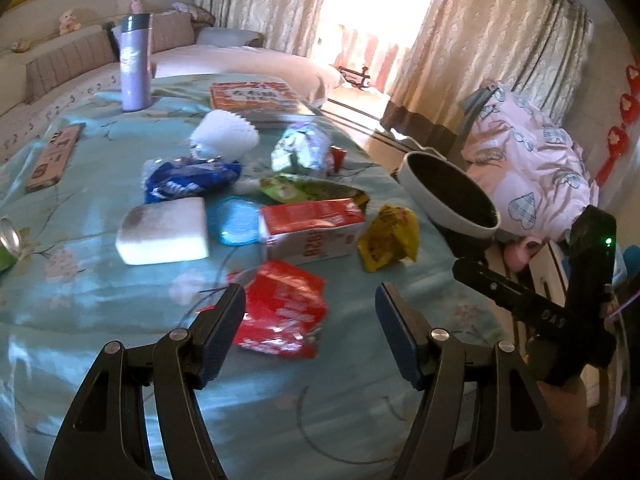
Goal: Collect trash
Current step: 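Move both open tools back over the table, then grasp the yellow snack bag with the right tool while the left grasps the red snack bag, then carry both snack bags over the black trash bin, then open both tools to drop the snack bags into the bin, then move both open tools back over the table, then grasp the white milk carton with the right tool while the left grasps the white foam block, then carry the carton and foam block over the black trash bin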
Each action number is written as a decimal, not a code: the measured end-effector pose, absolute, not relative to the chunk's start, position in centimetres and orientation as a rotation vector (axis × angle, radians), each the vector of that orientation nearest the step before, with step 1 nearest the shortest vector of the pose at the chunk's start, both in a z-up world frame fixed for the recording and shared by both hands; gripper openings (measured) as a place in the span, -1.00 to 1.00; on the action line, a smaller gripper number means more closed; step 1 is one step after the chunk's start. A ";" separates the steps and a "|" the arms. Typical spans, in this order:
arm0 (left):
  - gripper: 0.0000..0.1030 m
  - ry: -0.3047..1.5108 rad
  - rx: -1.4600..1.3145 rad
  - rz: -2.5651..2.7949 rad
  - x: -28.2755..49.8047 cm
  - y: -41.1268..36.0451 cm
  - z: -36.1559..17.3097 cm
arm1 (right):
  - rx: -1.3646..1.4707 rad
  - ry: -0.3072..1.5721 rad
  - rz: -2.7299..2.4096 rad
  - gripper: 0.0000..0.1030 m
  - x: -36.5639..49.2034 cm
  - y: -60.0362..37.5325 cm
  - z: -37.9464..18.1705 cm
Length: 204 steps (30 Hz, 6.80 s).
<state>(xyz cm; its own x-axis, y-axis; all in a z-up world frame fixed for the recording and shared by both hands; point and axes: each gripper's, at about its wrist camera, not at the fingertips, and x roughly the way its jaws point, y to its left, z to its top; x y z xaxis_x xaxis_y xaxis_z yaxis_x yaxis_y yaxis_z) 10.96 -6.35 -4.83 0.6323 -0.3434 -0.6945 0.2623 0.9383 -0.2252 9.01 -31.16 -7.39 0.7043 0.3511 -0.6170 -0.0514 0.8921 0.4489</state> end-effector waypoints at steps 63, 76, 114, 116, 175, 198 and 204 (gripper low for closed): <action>-0.13 0.787 0.012 -0.593 20.1 -23.0 -2.4 | 0.406 0.695 0.046 -0.28 13.5 -42.9 -4.4; -0.13 0.821 0.070 -0.614 24.0 -28.1 -4.0 | 0.381 0.761 0.029 -0.28 17.1 -45.4 -5.5; 0.46 0.847 -0.030 -0.492 16.8 -16.5 -4.8 | 0.456 0.718 0.136 0.74 11.8 -39.5 -5.7; 0.46 0.850 -0.048 -0.476 16.3 -15.1 -5.0 | 0.453 0.726 0.155 0.74 11.5 -38.4 -5.9; 0.41 0.905 -0.076 -0.233 19.8 1.4 -9.3 | 0.130 0.829 0.314 0.81 16.2 -18.2 -8.6; -0.45 0.853 -0.076 -0.359 15.9 -3.2 -6.0 | 0.283 0.744 0.256 0.79 12.0 -26.8 -6.1; -0.46 0.811 -0.068 -0.399 15.5 -5.0 -4.3 | 0.321 0.712 0.231 0.79 11.5 -29.1 -5.5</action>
